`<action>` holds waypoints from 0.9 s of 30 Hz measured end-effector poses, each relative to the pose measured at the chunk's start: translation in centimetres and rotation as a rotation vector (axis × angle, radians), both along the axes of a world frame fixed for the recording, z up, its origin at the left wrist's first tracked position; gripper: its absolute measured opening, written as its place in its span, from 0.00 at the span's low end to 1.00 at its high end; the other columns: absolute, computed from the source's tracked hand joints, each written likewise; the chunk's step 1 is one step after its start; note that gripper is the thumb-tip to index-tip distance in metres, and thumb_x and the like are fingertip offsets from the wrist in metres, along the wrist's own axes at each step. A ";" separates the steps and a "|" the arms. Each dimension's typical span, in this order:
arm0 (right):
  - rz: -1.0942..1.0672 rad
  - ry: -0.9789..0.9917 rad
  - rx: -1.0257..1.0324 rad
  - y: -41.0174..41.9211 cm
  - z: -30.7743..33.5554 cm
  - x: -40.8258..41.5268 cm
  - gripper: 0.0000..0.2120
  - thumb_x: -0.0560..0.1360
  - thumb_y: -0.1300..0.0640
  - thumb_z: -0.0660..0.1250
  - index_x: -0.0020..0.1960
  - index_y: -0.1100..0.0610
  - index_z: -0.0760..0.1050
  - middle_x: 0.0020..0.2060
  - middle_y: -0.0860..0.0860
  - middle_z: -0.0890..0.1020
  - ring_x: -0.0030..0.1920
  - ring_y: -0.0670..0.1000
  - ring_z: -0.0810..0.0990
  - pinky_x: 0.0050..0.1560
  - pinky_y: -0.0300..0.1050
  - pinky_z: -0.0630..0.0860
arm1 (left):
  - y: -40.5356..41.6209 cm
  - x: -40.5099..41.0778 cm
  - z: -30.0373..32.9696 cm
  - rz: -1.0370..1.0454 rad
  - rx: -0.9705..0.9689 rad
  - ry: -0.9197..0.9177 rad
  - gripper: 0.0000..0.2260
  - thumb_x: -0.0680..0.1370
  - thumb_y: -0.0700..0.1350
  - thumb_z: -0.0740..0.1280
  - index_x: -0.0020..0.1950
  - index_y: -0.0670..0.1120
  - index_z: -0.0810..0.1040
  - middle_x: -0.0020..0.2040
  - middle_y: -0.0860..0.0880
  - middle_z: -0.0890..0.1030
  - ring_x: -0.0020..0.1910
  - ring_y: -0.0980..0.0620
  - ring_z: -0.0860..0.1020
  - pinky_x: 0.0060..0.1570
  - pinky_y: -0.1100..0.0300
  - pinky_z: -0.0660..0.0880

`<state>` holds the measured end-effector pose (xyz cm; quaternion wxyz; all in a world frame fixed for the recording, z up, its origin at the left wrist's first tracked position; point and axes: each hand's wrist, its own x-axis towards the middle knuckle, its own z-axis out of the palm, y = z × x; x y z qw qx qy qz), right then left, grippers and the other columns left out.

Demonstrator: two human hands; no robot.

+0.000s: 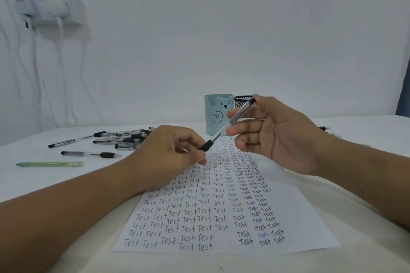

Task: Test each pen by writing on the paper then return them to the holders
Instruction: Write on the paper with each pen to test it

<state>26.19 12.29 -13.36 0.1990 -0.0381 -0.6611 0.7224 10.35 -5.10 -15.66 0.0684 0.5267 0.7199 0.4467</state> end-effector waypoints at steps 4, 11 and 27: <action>-0.003 -0.002 -0.014 0.3 -0.4 0.1 0.22 0.83 0.47 0.54 0.57 0.60 0.80 0.43 0.58 0.84 0.36 0.54 0.81 0.44 0.47 0.79 | -0.2 0.3 0.3 0.019 -0.007 0.080 0.06 0.77 0.41 0.74 0.47 0.52 0.85 0.39 0.55 0.87 0.46 0.55 0.85 0.59 0.52 0.78; -0.014 -0.027 0.209 -0.6 -1.0 -0.2 0.36 0.71 0.29 0.59 0.57 0.60 0.79 0.44 0.58 0.84 0.37 0.56 0.80 0.47 0.51 0.78 | 0.0 1.2 1.0 -0.023 0.090 0.113 0.05 0.75 0.46 0.75 0.48 0.56 0.84 0.40 0.56 0.87 0.46 0.56 0.84 0.58 0.51 0.77; -0.053 -0.194 0.466 0.4 -2.0 1.9 0.23 0.73 0.64 0.74 0.26 0.56 0.64 0.22 0.52 0.67 0.20 0.48 0.61 0.22 0.36 0.58 | -0.2 -1.1 -0.1 -0.175 -0.449 0.325 0.24 0.68 0.74 0.65 0.64 0.73 0.71 0.64 0.75 0.68 0.68 0.73 0.64 0.73 0.58 0.62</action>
